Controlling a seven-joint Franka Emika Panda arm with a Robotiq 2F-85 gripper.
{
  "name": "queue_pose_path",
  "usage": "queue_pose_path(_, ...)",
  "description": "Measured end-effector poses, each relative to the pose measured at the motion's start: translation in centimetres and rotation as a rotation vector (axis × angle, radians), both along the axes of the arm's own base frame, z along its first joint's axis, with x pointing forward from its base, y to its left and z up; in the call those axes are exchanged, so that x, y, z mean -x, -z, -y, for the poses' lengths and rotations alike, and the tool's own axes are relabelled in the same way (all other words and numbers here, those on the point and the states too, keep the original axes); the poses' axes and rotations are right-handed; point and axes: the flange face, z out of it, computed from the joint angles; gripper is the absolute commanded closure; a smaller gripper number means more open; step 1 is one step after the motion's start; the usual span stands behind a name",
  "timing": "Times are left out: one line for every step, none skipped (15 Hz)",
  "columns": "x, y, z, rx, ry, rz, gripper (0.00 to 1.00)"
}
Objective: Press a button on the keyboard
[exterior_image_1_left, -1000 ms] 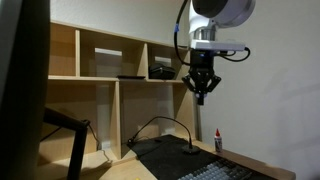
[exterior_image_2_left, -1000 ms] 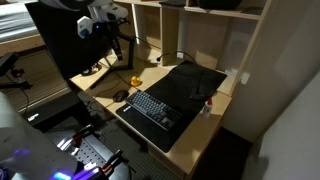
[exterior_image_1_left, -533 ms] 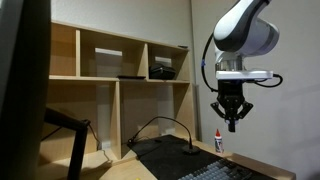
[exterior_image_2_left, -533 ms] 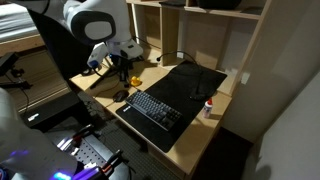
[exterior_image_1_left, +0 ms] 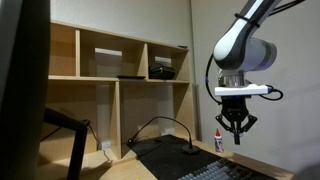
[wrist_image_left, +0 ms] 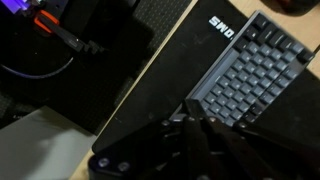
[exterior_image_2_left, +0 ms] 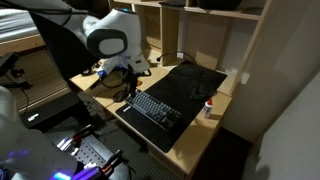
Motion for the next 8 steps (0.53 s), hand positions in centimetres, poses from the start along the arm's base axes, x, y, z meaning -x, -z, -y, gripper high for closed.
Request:
queue_pose_path(-0.3, 1.4, 1.0, 0.002, 0.055, -0.004, 0.99)
queue_pose_path(-0.6, 2.7, 1.9, 0.004, 0.106, -0.006, 0.99)
queue_pose_path(-0.8, 3.7, 2.6, 0.004, 0.138, -0.011, 0.99)
queue_pose_path(-1.0, 4.3, 3.0, 0.004, 0.154, -0.019, 0.99)
queue_pose_path(-1.2, 4.5, 3.1, 0.004, 0.161, -0.023, 0.99)
queue_pose_path(-1.4, 4.5, 3.2, 0.005, 0.164, -0.022, 1.0)
queue_pose_path(-1.5, 4.4, 3.2, 0.006, 0.165, -0.019, 1.0)
queue_pose_path(-1.5, 4.4, 3.2, 0.006, 0.164, -0.02, 1.0)
